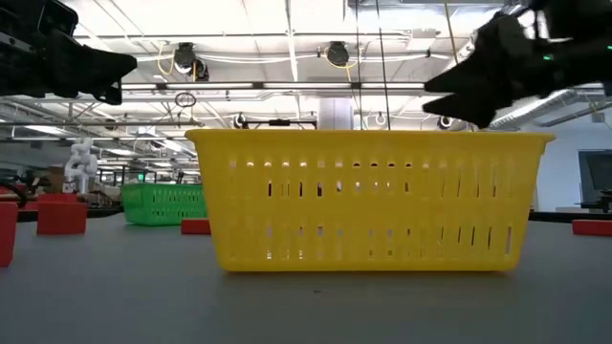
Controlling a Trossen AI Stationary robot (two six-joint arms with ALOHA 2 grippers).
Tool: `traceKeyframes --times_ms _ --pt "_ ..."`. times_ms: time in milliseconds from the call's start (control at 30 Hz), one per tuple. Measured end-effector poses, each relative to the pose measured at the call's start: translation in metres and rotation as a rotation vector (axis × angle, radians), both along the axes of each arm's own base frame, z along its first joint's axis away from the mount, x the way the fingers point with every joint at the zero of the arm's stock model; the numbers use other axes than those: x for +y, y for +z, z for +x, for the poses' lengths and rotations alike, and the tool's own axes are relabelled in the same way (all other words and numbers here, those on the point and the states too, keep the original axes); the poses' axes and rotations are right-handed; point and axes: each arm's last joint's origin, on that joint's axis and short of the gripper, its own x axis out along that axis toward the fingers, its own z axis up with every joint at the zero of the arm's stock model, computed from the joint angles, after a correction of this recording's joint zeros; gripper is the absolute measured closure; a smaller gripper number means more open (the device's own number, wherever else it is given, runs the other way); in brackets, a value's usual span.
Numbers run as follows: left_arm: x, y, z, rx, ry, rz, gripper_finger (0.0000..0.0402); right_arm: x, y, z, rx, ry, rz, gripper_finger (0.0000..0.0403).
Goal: Sort & place blocks by color
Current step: Put the orange block into the green bin
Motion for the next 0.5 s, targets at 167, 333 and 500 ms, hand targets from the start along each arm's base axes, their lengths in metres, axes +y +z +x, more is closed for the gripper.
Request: traceKeyframes --times_ms 167,333,500 --pt "0.000 0.000 0.000 -0.001 0.000 0.000 0.0380 0.009 0.000 0.035 0.141 0.073 -0.061 0.0142" --pt "0.000 0.000 0.000 -0.002 0.000 0.000 0.0380 0.017 -0.013 0.058 0.277 0.112 -0.106 0.0141" --pt "0.000 0.000 0.000 -0.002 0.000 0.000 0.0380 0.022 -0.019 0.067 0.293 0.106 -0.039 0.0129"
